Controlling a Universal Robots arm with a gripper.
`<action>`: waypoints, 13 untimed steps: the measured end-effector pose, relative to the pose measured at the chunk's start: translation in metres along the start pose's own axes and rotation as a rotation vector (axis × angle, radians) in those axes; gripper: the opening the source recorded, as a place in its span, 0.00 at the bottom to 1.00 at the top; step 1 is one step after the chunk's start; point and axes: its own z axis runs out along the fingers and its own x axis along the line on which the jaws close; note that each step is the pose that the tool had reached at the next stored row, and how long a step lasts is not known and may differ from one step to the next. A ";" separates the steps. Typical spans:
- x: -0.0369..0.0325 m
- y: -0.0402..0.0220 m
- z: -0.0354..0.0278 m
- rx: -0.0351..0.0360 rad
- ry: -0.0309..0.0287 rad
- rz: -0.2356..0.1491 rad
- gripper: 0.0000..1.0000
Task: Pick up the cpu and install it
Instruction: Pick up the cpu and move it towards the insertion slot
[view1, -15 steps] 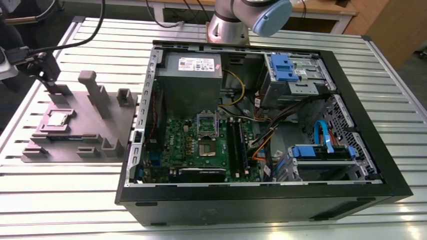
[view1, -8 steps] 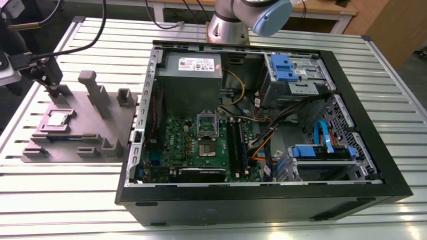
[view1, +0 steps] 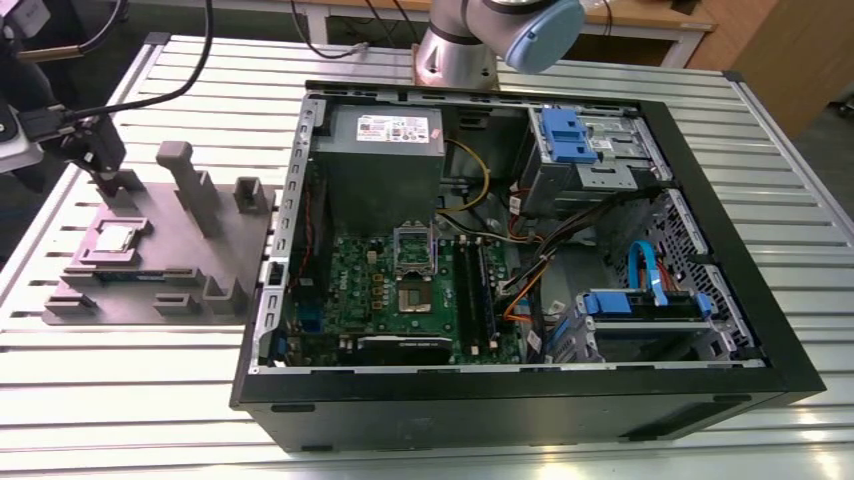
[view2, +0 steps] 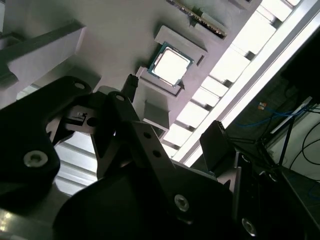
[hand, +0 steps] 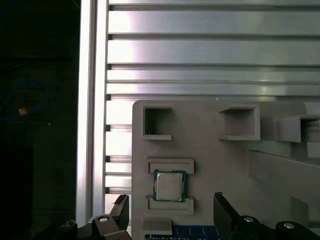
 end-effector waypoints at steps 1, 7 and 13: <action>0.0000 -0.0008 0.0011 0.0001 0.0003 0.000 0.77; -0.0002 -0.0031 0.0115 0.0002 0.0005 -0.002 0.77; -0.0003 -0.0045 0.0224 0.0002 0.0004 0.000 0.77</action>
